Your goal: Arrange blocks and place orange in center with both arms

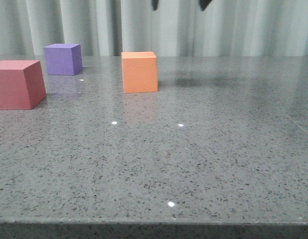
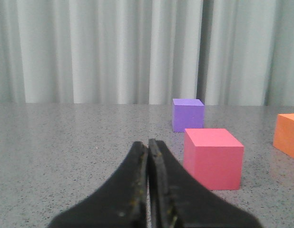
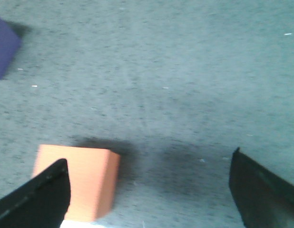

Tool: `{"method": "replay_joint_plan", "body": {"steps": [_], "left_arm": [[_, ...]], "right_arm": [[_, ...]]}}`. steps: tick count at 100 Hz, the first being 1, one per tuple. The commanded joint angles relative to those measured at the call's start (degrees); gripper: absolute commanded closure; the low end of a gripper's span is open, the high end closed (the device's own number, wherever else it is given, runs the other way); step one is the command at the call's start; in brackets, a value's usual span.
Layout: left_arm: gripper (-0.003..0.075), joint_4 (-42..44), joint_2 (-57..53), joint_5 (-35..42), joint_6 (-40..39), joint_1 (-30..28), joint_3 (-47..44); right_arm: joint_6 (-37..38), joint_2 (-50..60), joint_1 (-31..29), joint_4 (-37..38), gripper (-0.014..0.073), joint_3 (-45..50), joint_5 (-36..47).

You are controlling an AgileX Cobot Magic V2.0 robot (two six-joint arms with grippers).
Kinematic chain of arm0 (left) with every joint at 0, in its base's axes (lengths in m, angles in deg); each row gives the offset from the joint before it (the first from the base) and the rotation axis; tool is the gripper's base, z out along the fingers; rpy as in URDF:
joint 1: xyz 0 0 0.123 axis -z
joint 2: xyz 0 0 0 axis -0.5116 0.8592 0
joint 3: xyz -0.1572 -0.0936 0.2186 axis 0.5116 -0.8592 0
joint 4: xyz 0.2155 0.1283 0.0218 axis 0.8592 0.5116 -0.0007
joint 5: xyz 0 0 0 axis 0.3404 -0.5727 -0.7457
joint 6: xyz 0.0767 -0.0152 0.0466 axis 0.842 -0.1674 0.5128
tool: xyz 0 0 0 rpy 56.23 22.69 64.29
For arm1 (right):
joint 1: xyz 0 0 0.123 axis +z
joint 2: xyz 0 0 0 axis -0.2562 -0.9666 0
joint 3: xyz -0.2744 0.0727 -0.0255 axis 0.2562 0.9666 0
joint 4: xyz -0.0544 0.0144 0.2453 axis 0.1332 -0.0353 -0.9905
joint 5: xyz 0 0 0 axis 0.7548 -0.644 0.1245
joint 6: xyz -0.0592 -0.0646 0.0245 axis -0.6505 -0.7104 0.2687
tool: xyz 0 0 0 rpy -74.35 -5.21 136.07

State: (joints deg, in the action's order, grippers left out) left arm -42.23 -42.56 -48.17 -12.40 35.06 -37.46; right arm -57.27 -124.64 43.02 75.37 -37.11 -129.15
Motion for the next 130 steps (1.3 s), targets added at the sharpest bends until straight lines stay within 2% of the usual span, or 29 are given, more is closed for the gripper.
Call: {"method": "replay_joint_plan", "body": {"steps": [1, 20, 34, 95, 115, 130], "left_arm": [[0.0741, -0.1, -0.1, 4.6, -0.2, -0.1, -2.3], [0.0741, -0.1, -0.1, 4.6, -0.2, -0.1, -2.3], [0.0741, -0.1, -0.1, 4.6, -0.2, -0.1, -2.3], [0.0741, -0.1, -0.1, 4.6, -0.2, -0.1, -2.3], [0.0741, -0.1, -0.1, 4.6, -0.2, -0.1, -2.3], [0.0741, -0.1, -0.1, 4.6, -0.2, -0.1, -2.3]], "right_arm": [[-3.1, 4.6, -2.3, -0.1, -0.0068, -1.8, 0.4], [-5.5, 6.8, -6.8, -0.6, -0.0068, -1.2, -0.9], [-6.4, 10.4, -9.9, -0.8, -0.0068, 3.7, 0.2], [-6.4, 48.1, -24.7, -1.1, -0.0068, 51.7, 20.2], [-6.4, 61.3, -25.8, -1.1, -0.0068, 65.2, 26.0], [-6.4, 71.9, -25.8, -1.1, -0.0068, 75.5, 34.0]]}}
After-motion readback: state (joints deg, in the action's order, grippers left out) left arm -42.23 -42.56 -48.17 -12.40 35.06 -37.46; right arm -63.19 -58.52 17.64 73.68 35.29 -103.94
